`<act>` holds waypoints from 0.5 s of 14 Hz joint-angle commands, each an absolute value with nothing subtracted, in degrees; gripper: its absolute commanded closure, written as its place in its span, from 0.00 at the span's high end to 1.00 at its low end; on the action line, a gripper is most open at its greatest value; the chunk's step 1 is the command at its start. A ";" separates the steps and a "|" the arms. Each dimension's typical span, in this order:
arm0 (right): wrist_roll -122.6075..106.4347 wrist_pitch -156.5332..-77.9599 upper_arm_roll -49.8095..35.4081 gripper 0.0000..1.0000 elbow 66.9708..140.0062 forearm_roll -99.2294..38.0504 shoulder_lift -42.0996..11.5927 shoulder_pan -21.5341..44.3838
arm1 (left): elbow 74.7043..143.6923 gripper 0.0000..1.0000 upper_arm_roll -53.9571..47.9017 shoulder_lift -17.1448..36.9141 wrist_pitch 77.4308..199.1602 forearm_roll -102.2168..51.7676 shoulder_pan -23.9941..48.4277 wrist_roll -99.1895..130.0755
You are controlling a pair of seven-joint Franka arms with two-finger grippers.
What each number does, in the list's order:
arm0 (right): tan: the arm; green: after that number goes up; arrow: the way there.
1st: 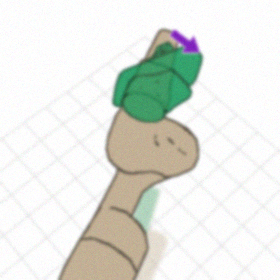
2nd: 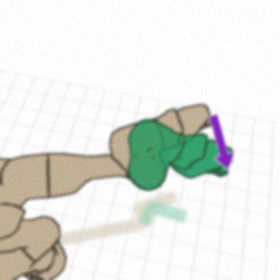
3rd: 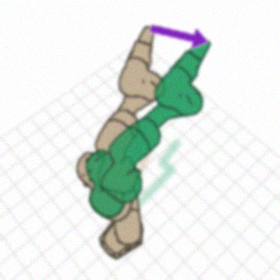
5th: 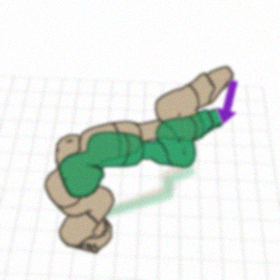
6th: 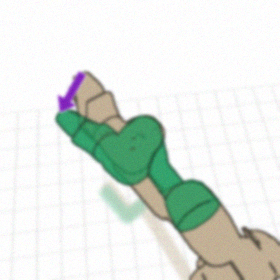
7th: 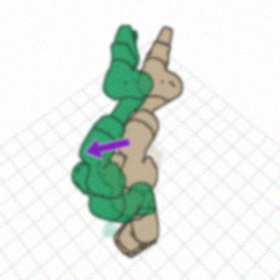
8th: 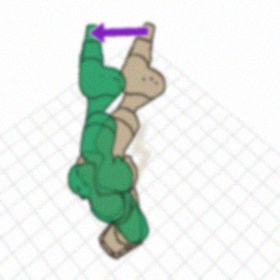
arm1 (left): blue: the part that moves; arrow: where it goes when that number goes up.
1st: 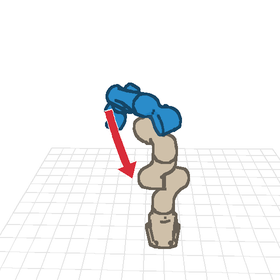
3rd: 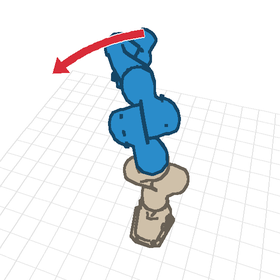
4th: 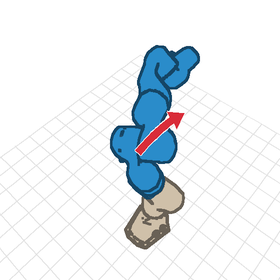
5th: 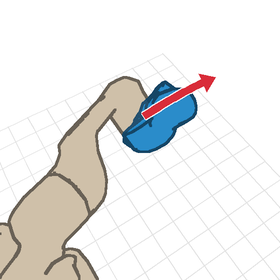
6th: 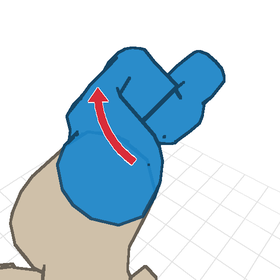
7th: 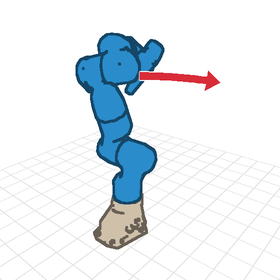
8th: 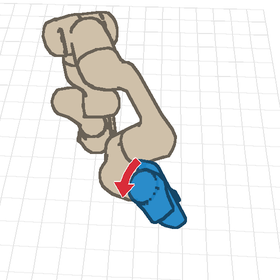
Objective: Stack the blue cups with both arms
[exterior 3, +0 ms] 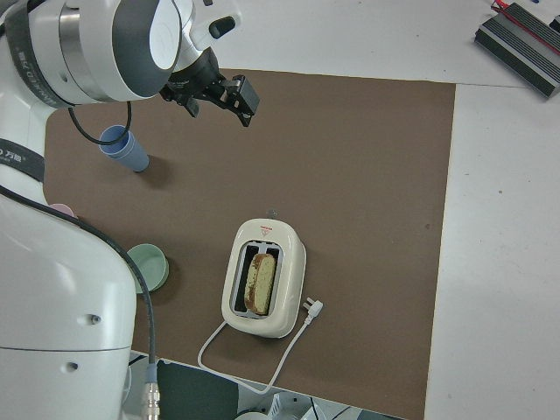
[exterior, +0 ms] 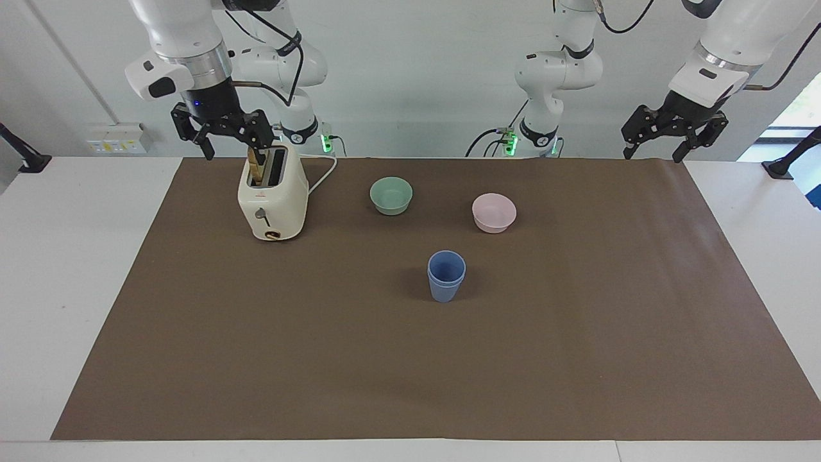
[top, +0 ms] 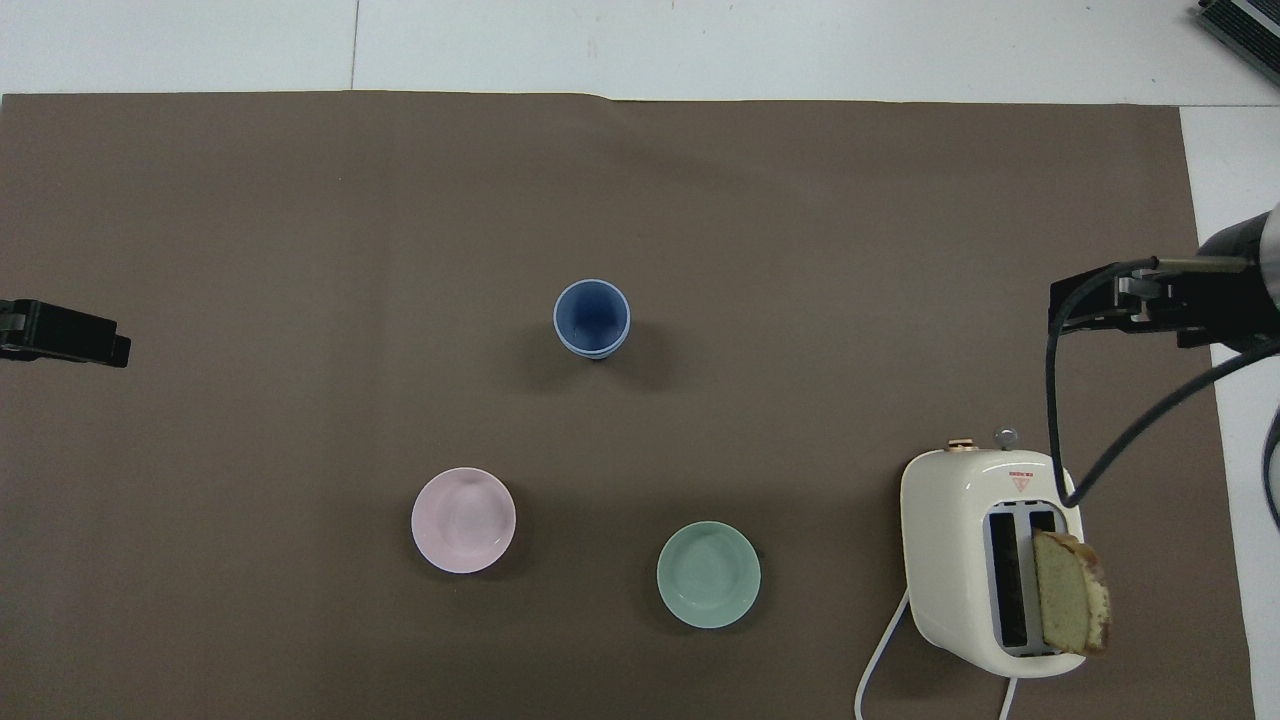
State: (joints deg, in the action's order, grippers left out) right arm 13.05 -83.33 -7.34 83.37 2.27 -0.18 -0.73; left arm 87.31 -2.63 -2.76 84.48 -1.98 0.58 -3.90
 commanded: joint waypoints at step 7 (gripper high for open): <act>7.74 -79.10 -6.68 1.00 85.43 0.35 2.11 -1.23 | 88.42 1.00 -2.99 -4.04 83.94 -2.72 -0.18 -4.31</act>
State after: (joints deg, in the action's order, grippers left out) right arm 9.58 -78.58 -6.77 83.95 1.77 0.86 -0.48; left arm 87.31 -2.63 -2.76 84.48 -1.98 0.58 -3.90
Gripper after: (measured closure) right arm 0.000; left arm 0.000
